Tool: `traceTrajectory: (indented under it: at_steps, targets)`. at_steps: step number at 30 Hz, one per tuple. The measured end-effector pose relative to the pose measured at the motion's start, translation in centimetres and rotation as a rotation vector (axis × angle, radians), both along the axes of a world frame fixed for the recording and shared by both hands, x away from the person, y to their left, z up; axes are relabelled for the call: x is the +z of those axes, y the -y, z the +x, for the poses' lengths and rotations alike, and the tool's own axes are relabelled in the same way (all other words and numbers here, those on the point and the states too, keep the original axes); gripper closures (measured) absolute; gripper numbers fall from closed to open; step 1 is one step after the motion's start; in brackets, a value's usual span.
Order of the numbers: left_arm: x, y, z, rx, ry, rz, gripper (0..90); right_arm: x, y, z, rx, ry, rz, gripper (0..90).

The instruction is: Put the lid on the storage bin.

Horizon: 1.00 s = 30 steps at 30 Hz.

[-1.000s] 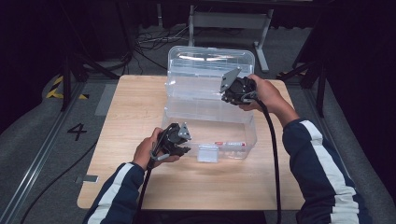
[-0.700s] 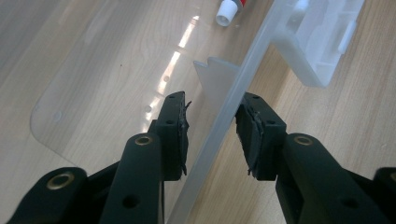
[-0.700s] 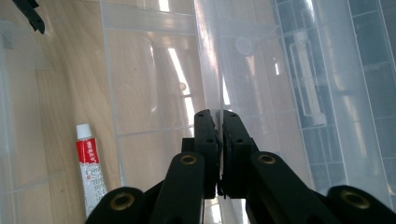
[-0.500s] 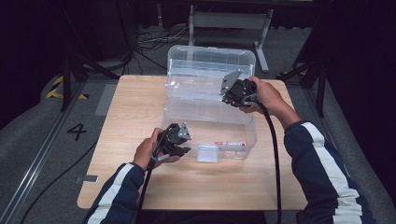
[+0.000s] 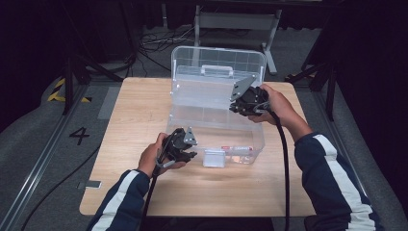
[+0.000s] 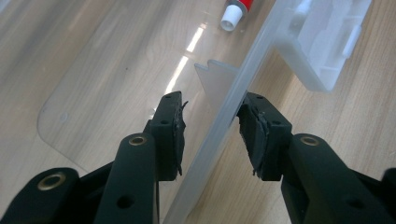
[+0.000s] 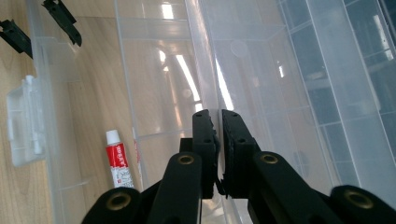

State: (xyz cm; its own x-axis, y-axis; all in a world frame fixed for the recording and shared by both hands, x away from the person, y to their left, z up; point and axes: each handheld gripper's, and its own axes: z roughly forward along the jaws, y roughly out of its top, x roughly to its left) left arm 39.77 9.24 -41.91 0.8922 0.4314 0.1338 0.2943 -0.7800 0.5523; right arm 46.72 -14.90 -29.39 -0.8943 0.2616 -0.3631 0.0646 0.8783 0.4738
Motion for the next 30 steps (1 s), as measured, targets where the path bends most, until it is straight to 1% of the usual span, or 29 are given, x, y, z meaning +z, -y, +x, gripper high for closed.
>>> traceTrajectory:
  at_steps: [2, 4, 7, 16, 18, 24, 25, 27, 30]
  targets:
    - [0.0, 0.0, 0.0, -0.001, 0.003, 0.000, 59.9, -0.1, 0.0, -0.2, -0.007, 0.003, 0.005, 84.8]
    - [0.0, 0.0, -0.1, 0.002, 0.007, 0.001, 59.5, -0.1, -0.1, -0.5, 0.000, 0.018, -0.010, 84.7]
    - [0.0, 0.0, -0.1, 0.001, 0.009, 0.001, 59.3, -0.2, -0.1, -0.7, -0.007, 0.018, -0.012, 84.4]
    - [-0.1, 0.0, -0.2, 0.004, 0.016, -0.001, 58.7, -0.5, 0.5, -1.1, -0.011, 0.000, 0.042, 83.6]
    - [-0.1, 0.0, -0.2, 0.004, 0.018, -0.002, 58.7, -0.6, 0.6, -1.1, -0.008, 0.004, 0.050, 83.4]
    - [-0.1, 0.0, -0.2, 0.000, 0.021, -0.004, 58.8, -0.7, 0.9, -1.1, -0.011, -0.010, 0.076, 83.4]
    - [-0.1, 0.0, -0.2, -0.001, 0.026, -0.002, 58.8, -0.7, 0.9, -1.2, -0.015, -0.012, 0.077, 83.4]
    - [-0.1, 0.0, -0.2, -0.001, 0.026, -0.002, 58.8, -0.8, 0.8, -1.4, -0.005, 0.002, 0.066, 83.4]
    - [-0.1, 0.0, -0.2, -0.002, 0.028, -0.001, 58.8, -0.9, 0.7, -1.7, -0.002, 0.010, 0.052, 83.3]
